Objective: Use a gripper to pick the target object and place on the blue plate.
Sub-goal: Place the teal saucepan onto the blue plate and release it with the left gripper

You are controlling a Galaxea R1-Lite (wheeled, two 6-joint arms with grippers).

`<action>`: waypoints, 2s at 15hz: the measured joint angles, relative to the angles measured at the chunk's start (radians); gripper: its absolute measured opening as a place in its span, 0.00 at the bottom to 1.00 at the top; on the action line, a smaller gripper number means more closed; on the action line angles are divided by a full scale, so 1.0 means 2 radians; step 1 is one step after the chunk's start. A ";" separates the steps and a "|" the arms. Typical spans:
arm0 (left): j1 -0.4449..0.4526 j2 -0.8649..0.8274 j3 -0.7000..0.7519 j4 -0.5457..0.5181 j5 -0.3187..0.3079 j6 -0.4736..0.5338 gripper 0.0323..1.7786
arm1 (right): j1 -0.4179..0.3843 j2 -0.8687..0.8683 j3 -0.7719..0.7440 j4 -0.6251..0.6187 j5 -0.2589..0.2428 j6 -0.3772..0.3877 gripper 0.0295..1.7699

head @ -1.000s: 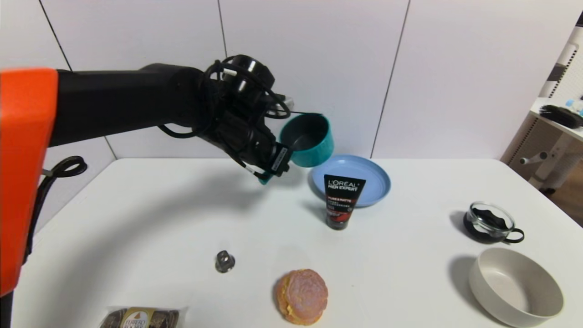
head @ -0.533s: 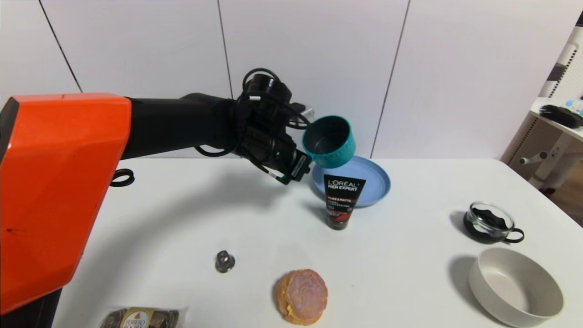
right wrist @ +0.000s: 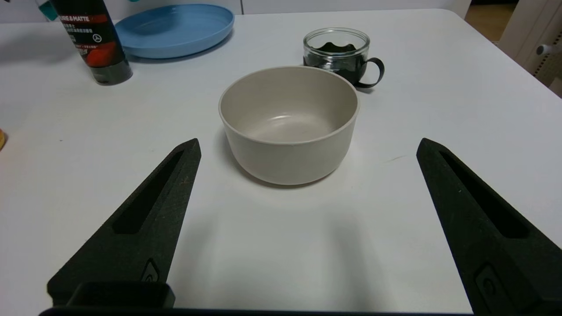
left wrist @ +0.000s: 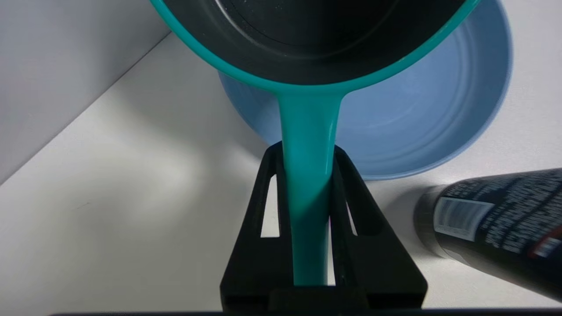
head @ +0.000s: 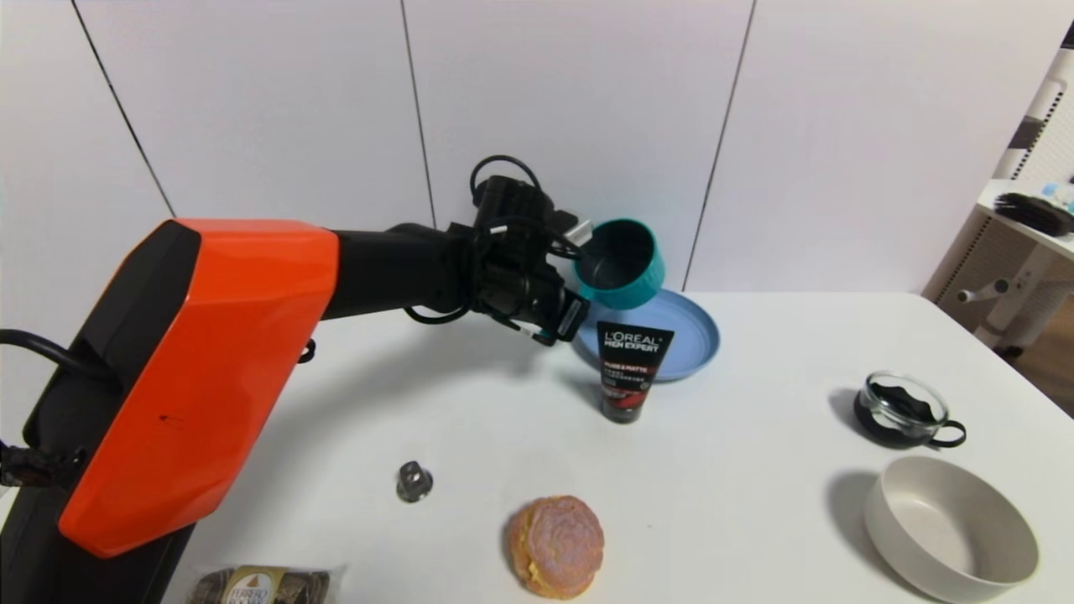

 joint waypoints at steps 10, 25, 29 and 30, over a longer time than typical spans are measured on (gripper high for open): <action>-0.004 0.021 0.000 0.002 -0.002 0.000 0.14 | 0.000 0.000 0.000 0.000 0.000 0.000 0.96; -0.007 0.020 0.000 0.025 -0.024 0.001 0.31 | 0.000 0.000 0.000 0.000 0.000 0.000 0.96; -0.007 0.020 0.000 0.034 -0.024 0.001 0.57 | 0.000 0.000 0.000 0.000 0.000 0.000 0.96; -0.007 0.019 0.000 0.037 -0.024 0.002 0.62 | 0.000 0.000 0.000 0.000 0.000 0.000 0.96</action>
